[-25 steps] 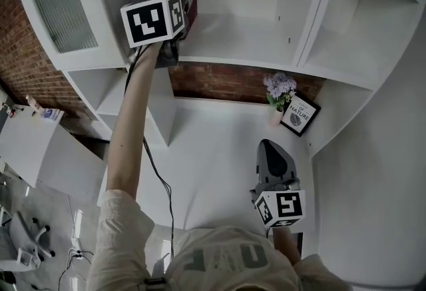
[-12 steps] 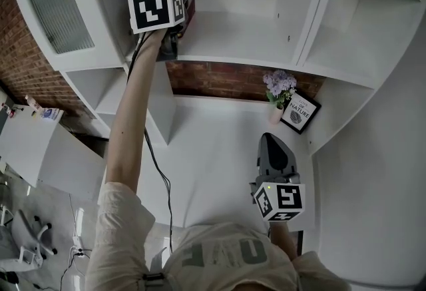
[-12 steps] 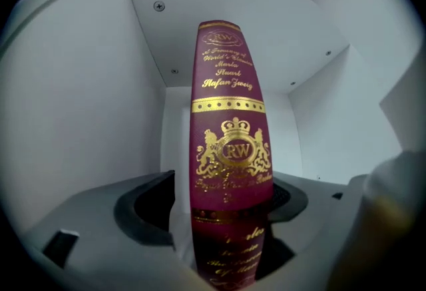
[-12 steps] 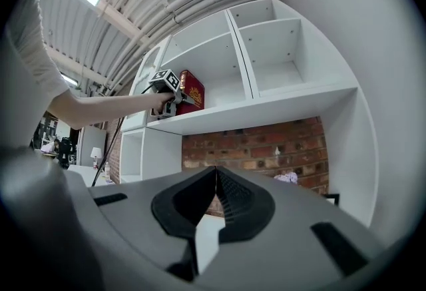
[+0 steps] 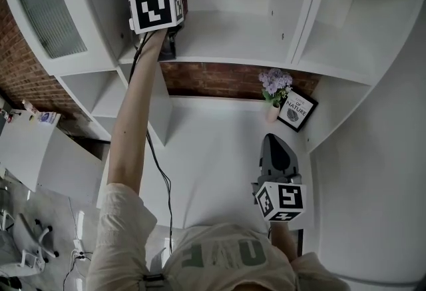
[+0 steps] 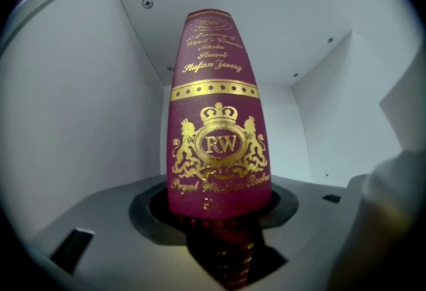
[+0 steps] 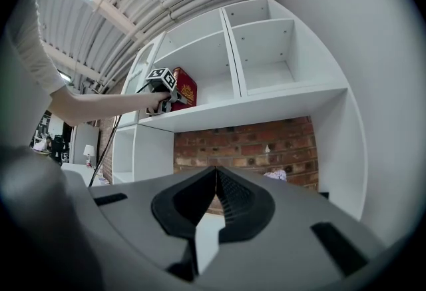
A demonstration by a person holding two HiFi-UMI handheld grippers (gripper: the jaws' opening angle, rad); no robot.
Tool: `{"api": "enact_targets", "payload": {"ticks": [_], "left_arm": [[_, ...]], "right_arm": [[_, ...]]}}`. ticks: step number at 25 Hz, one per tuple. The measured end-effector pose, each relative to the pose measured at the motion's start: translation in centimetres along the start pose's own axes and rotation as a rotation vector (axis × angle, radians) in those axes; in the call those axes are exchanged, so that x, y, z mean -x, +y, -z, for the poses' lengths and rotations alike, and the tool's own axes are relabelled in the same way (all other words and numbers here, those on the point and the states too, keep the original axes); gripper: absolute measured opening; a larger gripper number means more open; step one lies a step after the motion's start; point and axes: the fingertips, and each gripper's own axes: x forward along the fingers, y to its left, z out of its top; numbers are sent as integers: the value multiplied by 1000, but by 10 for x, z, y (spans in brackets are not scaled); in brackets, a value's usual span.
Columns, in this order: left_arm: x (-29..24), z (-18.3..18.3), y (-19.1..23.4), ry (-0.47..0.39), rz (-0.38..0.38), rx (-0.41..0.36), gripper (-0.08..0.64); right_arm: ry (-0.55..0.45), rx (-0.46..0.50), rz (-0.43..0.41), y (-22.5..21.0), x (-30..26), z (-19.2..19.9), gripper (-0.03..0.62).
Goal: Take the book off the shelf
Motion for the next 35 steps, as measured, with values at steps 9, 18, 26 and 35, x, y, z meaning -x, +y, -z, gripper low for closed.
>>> {"api": "enact_targets", "payload": {"ticks": [9, 18, 26, 35], "left_arm": [[-3, 5, 2, 10, -10, -6, 250], [-4, 3, 5, 0, -13, 15, 247], [6, 3, 0, 25, 5, 29, 244], [70, -4, -4, -57, 86, 87, 244]], "right_arm": [[10, -6, -27, 7, -2, 6, 14], [23, -4, -17, -1, -5, 9, 14], [16, 53, -56, 10, -5, 6, 14], [6, 75, -118, 32, -2, -7, 14]]}}
